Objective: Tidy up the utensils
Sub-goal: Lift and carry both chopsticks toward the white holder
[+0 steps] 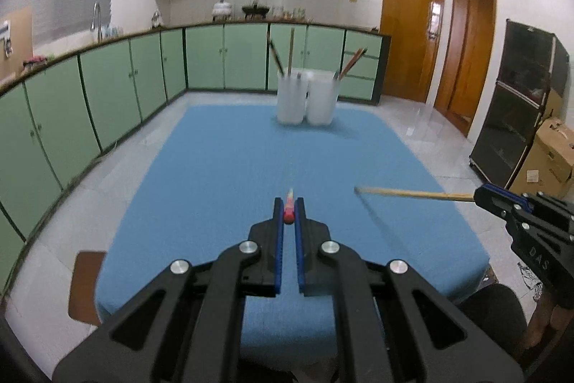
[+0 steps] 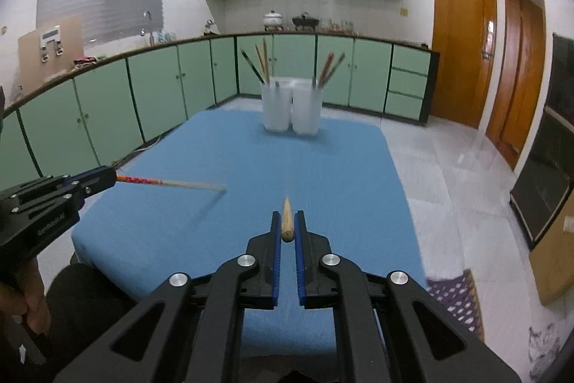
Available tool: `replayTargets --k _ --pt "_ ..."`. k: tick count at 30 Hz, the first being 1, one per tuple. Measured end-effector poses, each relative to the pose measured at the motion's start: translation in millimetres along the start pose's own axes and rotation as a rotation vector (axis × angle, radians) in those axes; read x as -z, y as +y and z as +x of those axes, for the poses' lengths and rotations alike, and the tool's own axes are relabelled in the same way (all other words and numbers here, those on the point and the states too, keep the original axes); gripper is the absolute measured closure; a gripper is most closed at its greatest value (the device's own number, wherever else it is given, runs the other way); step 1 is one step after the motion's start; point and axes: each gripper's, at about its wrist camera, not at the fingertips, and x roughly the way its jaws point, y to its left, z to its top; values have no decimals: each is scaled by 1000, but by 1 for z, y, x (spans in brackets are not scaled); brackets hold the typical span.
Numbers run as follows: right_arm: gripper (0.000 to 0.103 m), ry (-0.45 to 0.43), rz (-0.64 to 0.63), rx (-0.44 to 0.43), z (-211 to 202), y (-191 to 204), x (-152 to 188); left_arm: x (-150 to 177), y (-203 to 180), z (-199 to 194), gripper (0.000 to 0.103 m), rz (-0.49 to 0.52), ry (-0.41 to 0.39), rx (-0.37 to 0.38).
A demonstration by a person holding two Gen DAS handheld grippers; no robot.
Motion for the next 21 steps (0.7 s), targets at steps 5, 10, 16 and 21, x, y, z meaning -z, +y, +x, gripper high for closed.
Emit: replayTargets --k 5,10,16,21 --pt "96 -13 -25 -20 -13 2 -23 -19 -5 -23 98 25 -44 16" --pt "96 8 -51 -46 -16 4 -39 -37 -7 -39 98 49 -77 29" --pt "96 62 -66 -75 -9 0 -62 -55 -7 -36 98 63 -72 58" --pt "96 118 -112 -87 8 0 -90 -71 -2 -21 98 67 -33 96"
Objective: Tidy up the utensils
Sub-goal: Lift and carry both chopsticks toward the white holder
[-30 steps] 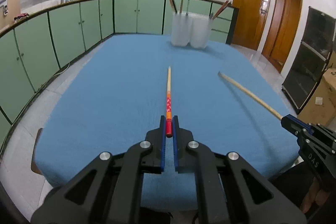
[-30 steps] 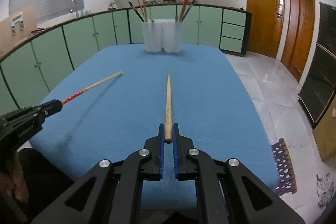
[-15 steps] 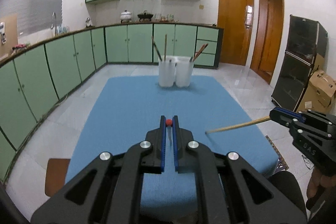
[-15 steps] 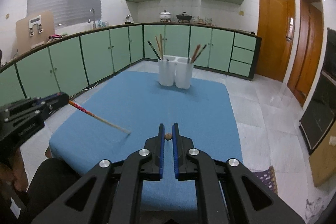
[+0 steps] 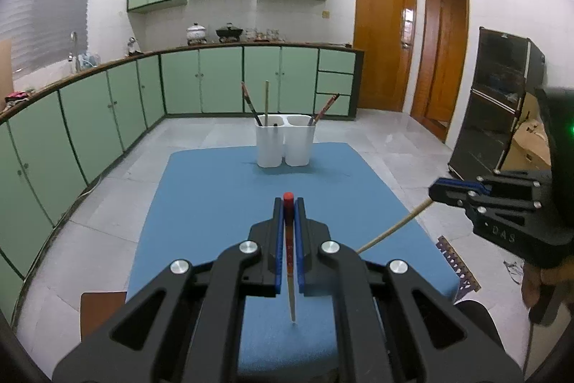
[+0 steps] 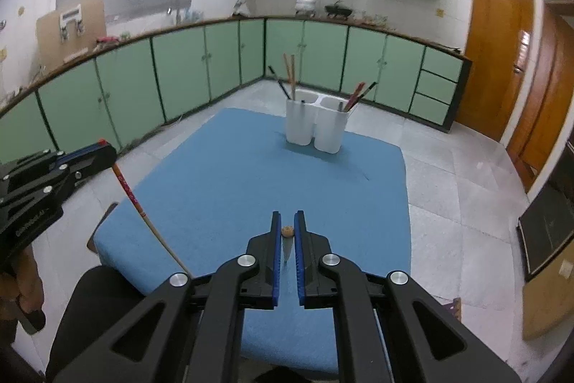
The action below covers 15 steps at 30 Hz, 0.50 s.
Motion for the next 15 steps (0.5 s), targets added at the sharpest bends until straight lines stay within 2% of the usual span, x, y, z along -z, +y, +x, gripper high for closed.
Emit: replayTargets --k 7,15 --pt "96 97 -77 -5 28 -2 -45 -28 14 32 98 18 60 40" --pt "96 181 -35 -36 54 -24 -74 -52 32 65 98 2 113 88"
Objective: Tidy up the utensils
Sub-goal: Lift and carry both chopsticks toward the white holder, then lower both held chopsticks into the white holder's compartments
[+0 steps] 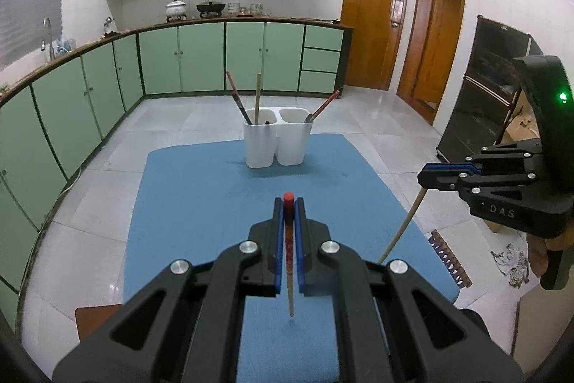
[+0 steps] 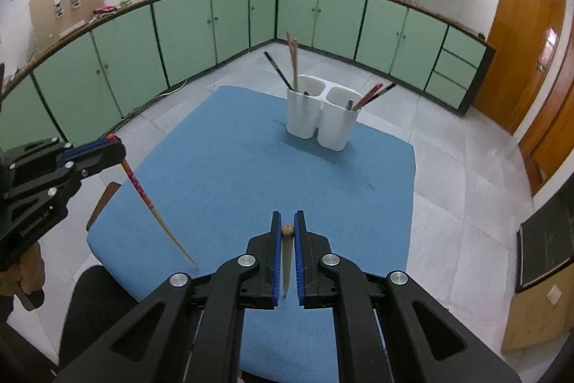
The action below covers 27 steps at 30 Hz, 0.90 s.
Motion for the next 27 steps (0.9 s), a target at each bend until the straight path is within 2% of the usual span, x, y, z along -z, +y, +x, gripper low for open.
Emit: replayTargets --k 6,10,19,27 --pt "96 -16 54 -21 -11 -19 -23 -24 1 9 98 23 3 6" --pt "96 -49 68 -20 -28 -30 -49 -53 1 8 98 45 -16 1" --pt "96 -133 113 -13 -52 -48 -132 -144 -5 11 98 45 -86 -1" --pt "96 -188 124 54 -38 -63 -193 -216 -10 44 98 19 -142 -22"
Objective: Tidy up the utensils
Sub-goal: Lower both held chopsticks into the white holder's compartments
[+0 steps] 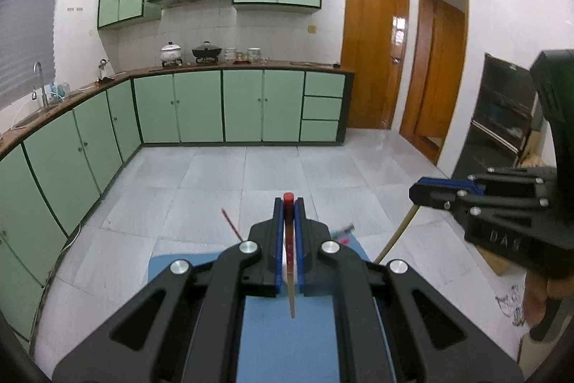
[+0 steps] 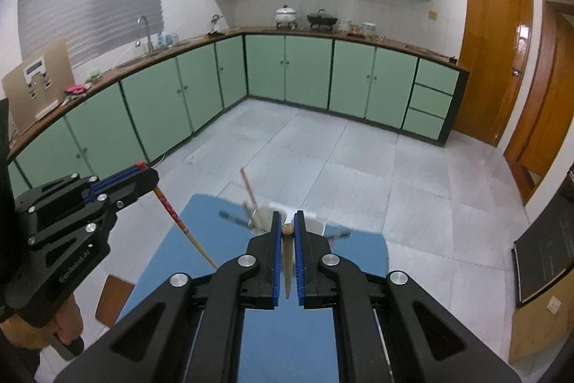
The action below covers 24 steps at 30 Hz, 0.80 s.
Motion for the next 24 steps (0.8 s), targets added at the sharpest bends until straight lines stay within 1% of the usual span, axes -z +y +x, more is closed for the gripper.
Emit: replayTargets --k 6,12,15,19,24 --pt "96 -30 42 12 32 -15 -27 -31 3 48 98 -56 -17 -27" --pt "96 -36 82 32 77 -36 -41 -45 6 93 98 -44 -29 -69" --pt "96 -33 106 36 102 -47 -40 -45 12 115 98 -60 -33 -77" --pt "96 -12 123 40 137 -59 -33 -38 21 150 98 -66 -14 -93" --pt "96 34 141 27 180 -70 -15 -13 34 189 98 -76 37 -94"
